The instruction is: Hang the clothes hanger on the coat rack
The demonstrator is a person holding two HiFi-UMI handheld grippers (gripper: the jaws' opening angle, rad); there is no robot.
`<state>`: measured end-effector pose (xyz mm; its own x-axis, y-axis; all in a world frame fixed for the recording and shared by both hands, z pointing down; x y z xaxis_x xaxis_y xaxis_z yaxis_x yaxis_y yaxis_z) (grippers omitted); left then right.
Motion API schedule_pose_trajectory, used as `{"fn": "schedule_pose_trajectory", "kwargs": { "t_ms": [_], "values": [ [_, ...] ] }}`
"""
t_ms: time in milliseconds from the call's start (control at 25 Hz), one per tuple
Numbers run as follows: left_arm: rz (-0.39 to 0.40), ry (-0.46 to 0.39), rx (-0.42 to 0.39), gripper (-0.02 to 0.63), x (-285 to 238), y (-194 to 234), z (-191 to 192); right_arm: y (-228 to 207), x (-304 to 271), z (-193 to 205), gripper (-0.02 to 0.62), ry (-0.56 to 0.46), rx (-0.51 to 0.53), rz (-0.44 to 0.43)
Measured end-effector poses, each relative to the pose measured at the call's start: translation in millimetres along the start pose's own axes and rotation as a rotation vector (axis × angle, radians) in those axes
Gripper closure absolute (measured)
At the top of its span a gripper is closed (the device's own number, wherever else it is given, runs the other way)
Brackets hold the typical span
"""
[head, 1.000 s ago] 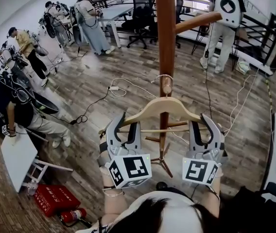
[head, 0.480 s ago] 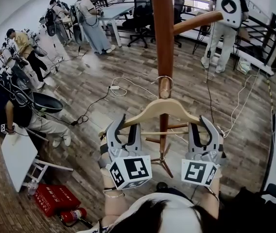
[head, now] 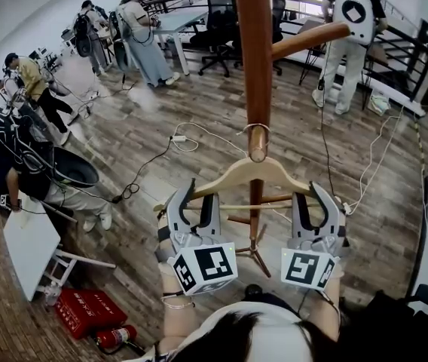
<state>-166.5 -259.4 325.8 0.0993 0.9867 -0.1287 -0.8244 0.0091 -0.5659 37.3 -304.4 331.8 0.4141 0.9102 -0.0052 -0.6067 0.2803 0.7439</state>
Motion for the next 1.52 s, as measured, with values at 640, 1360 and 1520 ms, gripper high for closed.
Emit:
{"fn": "schedule_pose_trajectory", "kwargs": {
  "t_ms": [640, 1360, 1520],
  "values": [
    [0.015, -0.017, -0.051, 0.445, 0, -7, -7, -3, 0, 6, 0.46, -0.004, -0.025, -0.03],
    [0.019, -0.014, -0.065, 0.442, 17, -10, -4, 0, 16, 1, 0.44, -0.027, -0.026, -0.042],
    [0.02, -0.007, -0.088, 0.442, 20, -15, -6, -7, 22, 1, 0.439, -0.035, -0.025, -0.033]
  ]
}}
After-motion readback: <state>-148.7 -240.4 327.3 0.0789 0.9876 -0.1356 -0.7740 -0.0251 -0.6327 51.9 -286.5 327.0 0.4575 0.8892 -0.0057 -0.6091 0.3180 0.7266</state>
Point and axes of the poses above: the fingertips, and each gripper's own axes: x backward along the fingers, y to its left, z out of its underside, the point moved 6 cm from there along x, backward along the fingers, and after that the axes turned 6 degrees about x, right-handed, at the moved point
